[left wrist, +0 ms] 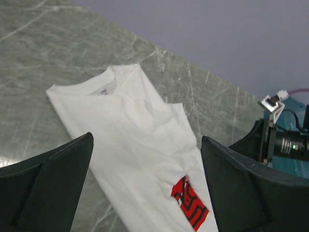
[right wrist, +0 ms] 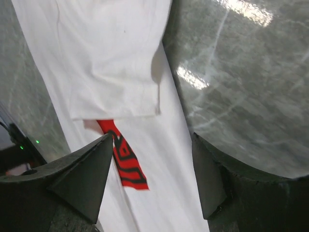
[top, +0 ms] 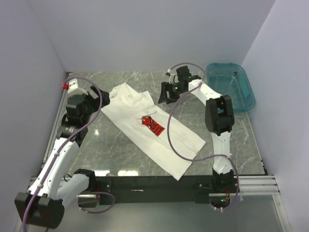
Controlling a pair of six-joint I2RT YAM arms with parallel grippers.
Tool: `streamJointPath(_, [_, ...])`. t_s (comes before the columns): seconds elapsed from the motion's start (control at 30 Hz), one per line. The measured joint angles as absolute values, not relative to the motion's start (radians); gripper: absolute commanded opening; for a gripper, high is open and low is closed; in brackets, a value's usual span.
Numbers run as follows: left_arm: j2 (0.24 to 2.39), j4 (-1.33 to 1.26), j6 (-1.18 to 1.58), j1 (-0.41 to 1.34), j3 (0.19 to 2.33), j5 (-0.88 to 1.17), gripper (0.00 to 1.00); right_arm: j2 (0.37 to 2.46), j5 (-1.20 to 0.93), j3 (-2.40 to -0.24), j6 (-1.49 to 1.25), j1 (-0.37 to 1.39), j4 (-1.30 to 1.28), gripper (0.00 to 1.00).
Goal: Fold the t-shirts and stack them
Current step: Fold the tshirt
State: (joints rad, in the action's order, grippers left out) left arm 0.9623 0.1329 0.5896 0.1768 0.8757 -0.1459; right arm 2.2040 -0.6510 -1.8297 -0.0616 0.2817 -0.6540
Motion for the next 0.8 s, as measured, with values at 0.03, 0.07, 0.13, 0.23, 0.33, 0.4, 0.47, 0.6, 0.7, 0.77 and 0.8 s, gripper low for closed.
streamJointPath(0.03, [0.929,0.142,0.587,0.175,0.846,-0.147,0.99,2.216,-0.643,-1.831,-0.107,0.299,-0.633,0.73])
streamJointPath(0.07, [0.897,0.157,0.587,0.174,0.814,-0.146,0.99,2.226,-0.636,-1.832,-0.147,0.308,-0.614,0.73])
streamJointPath(0.13, [0.862,0.19,0.587,0.174,0.769,-0.142,0.99,2.244,-0.62,-1.854,-0.209,0.322,-0.601,0.73])
streamJointPath(0.23, [0.816,0.242,0.588,0.174,0.728,-0.126,0.99,2.3,-0.602,-1.945,-0.283,0.333,-0.579,0.73])
streamJointPath(0.33, [0.767,0.27,0.588,0.174,0.71,-0.111,0.99,2.354,-0.587,-1.999,-0.343,0.335,-0.552,0.73])
streamJointPath(0.4, [0.739,0.281,0.588,0.174,0.705,-0.104,0.99,2.388,-0.583,-2.021,-0.377,0.335,-0.545,0.72])
streamJointPath(0.47, [0.712,0.286,0.59,0.174,0.701,-0.099,0.99,2.422,-0.586,-2.041,-0.401,0.335,-0.544,0.72])
streamJointPath(0.6, [0.659,0.311,0.591,0.174,0.68,-0.096,1.0,2.46,-0.608,-2.049,-0.43,0.338,-0.542,0.69])
streamJointPath(0.7, [0.63,0.328,0.591,0.174,0.667,-0.096,0.99,2.46,-0.612,-2.049,-0.43,0.343,-0.545,0.65])
streamJointPath(0.77, [0.619,0.334,0.591,0.174,0.661,-0.096,0.99,2.46,-0.616,-2.049,-0.429,0.352,-0.554,0.63])
streamJointPath(0.8, [0.617,0.339,0.591,0.174,0.661,-0.096,0.99,2.46,-0.618,-2.049,-0.429,0.356,-0.558,0.61])
